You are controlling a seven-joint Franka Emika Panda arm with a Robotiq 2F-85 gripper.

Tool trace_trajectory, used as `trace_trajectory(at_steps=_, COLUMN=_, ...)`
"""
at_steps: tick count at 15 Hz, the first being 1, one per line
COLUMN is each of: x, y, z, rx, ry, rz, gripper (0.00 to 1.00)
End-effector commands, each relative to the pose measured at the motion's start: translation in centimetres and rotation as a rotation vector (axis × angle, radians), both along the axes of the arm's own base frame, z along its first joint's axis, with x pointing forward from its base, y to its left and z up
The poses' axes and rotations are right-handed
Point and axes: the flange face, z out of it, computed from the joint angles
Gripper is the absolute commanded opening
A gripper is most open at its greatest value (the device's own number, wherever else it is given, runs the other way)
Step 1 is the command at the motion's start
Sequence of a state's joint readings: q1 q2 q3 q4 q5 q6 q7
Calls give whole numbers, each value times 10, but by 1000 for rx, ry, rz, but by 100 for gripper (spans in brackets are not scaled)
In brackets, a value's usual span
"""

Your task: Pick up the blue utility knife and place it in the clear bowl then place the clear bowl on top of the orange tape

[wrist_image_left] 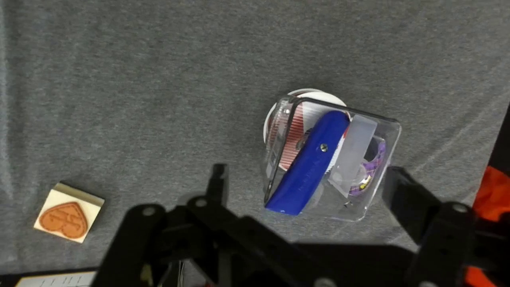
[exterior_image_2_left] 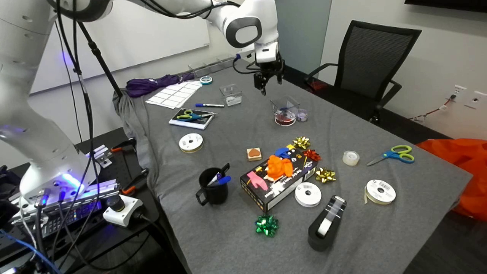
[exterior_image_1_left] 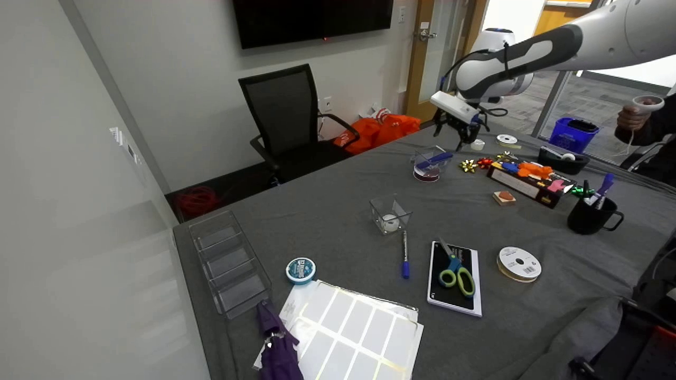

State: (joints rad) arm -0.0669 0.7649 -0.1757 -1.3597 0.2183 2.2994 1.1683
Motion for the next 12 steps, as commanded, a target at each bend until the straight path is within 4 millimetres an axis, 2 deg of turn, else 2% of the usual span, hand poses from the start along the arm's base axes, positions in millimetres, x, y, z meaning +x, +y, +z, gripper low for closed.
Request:
trace_trajectory(at_steps=1, x=-33, y=-1, z=1, rx=-26, ry=39, rz=140, gripper=100)
trace_trajectory(at_steps=7, x=-76, y=-2, z=-15, rx=-72, ry=95, rz=386, gripper=100)
trace_trajectory(at_steps=12, x=-108, y=-8, z=-20, rx=-85, ry=97, rz=528, gripper=100)
